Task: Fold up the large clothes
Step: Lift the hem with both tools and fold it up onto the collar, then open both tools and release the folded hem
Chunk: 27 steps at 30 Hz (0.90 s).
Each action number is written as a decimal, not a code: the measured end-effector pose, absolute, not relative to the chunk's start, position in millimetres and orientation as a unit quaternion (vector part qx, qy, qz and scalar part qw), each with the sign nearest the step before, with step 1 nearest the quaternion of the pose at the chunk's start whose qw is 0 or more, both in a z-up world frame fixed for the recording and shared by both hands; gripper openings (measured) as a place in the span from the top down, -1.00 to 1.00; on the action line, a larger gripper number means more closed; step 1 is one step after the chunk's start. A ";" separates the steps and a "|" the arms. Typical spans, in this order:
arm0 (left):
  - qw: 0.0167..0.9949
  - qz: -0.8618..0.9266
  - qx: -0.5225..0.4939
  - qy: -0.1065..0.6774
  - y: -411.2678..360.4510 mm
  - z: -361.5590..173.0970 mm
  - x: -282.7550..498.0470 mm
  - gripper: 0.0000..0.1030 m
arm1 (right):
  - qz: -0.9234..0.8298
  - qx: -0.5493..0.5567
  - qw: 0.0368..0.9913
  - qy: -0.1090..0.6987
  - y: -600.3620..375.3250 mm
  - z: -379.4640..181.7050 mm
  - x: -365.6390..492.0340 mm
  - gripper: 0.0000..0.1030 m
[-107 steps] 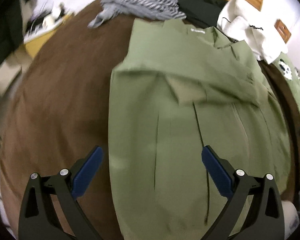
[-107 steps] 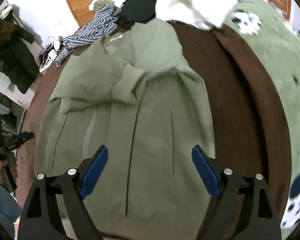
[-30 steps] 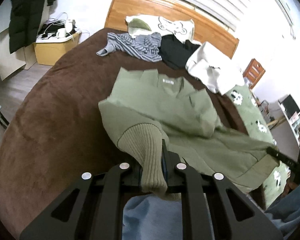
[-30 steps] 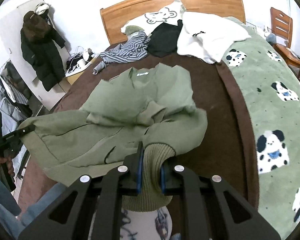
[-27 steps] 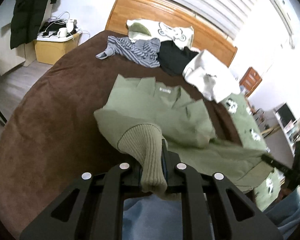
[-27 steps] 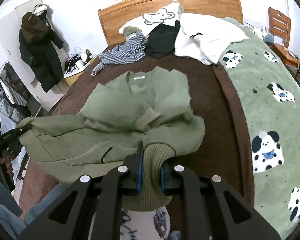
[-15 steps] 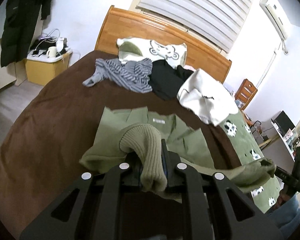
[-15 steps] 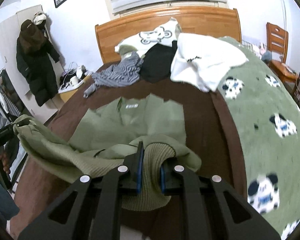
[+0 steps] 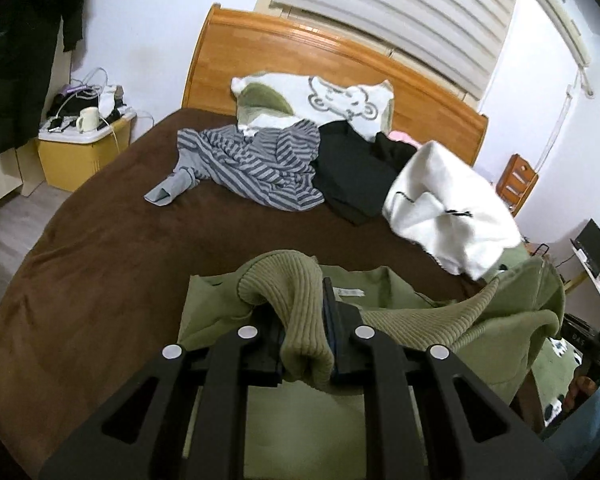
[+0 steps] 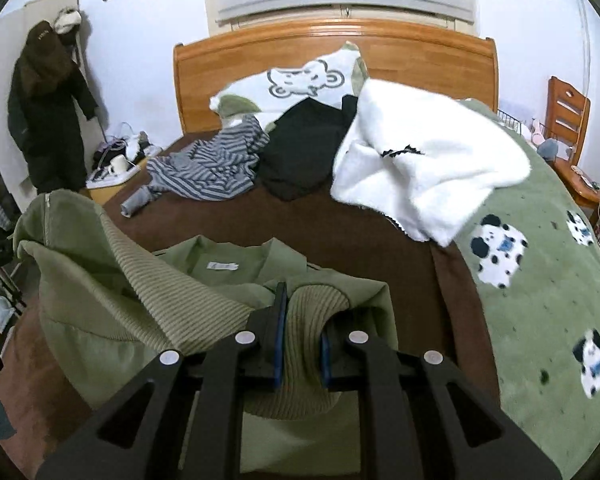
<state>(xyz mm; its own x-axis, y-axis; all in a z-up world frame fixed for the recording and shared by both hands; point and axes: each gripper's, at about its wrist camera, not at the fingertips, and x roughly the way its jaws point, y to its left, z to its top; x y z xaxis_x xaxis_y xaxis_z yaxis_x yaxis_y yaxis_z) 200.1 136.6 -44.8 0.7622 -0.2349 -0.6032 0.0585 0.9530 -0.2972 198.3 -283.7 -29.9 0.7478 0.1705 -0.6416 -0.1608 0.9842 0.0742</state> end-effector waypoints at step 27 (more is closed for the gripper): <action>0.904 -0.026 -0.122 0.408 142.0 -183.7 306.1 0.41 | 0.039 0.014 0.898 0.437 -281.4 -158.1 313.0 0.64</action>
